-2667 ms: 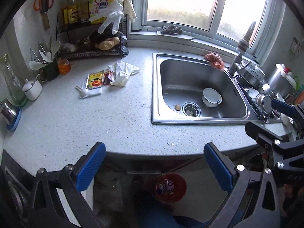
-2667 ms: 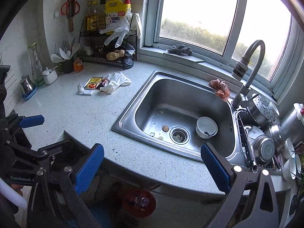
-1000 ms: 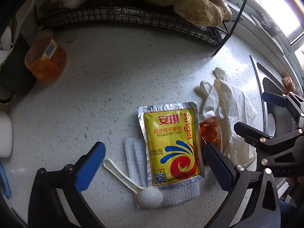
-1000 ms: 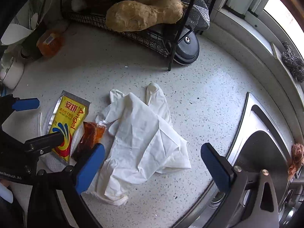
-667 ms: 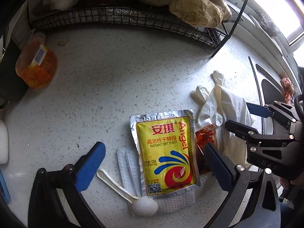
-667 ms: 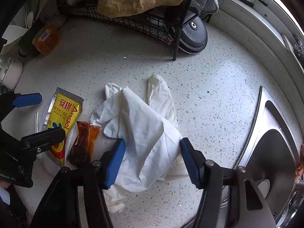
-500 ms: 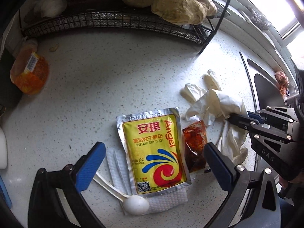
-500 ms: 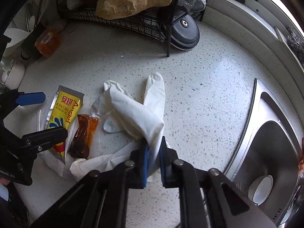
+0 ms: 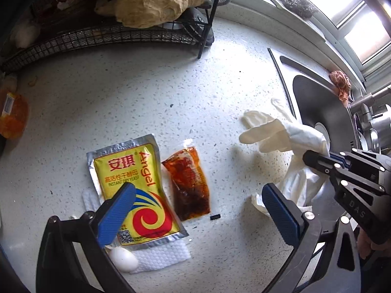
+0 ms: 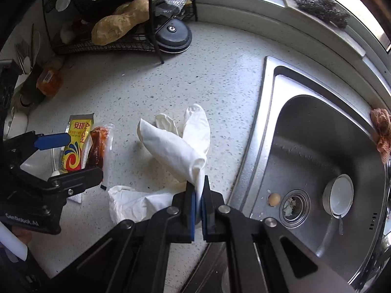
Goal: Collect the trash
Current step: 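Grasp the crumpled white gloves with the right tool, then grasp the brown sauce sachet with the left tool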
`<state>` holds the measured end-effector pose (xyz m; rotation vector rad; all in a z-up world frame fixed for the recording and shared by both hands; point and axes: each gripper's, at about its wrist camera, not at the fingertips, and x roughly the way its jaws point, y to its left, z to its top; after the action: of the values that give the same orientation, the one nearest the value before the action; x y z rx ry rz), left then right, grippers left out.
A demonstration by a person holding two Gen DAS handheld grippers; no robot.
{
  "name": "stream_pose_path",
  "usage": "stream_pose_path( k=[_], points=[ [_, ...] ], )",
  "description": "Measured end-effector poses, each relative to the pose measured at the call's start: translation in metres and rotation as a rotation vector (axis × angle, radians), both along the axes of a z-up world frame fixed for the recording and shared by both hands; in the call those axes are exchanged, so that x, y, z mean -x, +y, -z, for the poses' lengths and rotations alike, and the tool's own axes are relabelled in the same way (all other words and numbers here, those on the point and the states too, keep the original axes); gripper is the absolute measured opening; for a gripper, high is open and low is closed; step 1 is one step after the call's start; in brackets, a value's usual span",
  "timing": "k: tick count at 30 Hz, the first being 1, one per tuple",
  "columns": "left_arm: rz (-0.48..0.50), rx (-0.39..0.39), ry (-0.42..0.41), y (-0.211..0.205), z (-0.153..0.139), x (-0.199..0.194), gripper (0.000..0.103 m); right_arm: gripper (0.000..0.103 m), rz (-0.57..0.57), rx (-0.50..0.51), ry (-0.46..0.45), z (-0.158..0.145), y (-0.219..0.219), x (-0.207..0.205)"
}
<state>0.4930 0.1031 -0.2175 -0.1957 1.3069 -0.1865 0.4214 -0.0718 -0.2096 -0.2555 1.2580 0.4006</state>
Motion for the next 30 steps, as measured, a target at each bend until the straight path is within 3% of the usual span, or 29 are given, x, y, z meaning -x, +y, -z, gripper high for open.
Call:
stream_pose_path(
  k=[6, 8, 10, 11, 16, 19, 24, 28, 30],
  points=[
    [0.003, -0.022, 0.014, -0.018, 0.011, -0.015, 0.100, 0.003, 0.063, -0.006, -0.019, -0.014, -0.024, -0.007],
    [0.006, -0.048, 0.007, -0.021, 0.012, -0.019, 0.093, 0.003, 0.070, -0.009, -0.019, -0.015, -0.027, -0.007],
    [0.001, -0.056, 0.002, -0.010, 0.008, -0.015, 0.073, 0.003, 0.072, -0.014, -0.014, -0.011, -0.024, -0.011],
    [0.000, -0.044, 0.005, -0.011, 0.008, -0.017, 0.069, 0.003, 0.071, -0.018, -0.011, -0.010, -0.023, -0.012],
    [0.017, -0.013, 0.023, -0.016, 0.008, -0.017, 0.066, 0.003, 0.071, -0.042, 0.011, 0.000, -0.010, -0.020],
    [0.020, -0.033, 0.034, -0.015, 0.010, -0.011, 0.050, 0.003, 0.069, -0.038, 0.013, 0.000, -0.009, -0.021],
    [0.017, -0.047, 0.023, -0.016, 0.011, -0.007, 0.048, 0.003, 0.071, -0.031, 0.021, 0.003, -0.011, -0.021],
    [0.004, -0.112, 0.018, -0.015, 0.011, -0.006, 0.029, 0.003, 0.080, -0.032, 0.027, 0.003, -0.012, -0.021],
    [0.020, -0.114, 0.021, -0.017, 0.011, -0.007, 0.024, 0.003, 0.084, -0.032, 0.022, 0.001, -0.013, -0.020]
  ],
)
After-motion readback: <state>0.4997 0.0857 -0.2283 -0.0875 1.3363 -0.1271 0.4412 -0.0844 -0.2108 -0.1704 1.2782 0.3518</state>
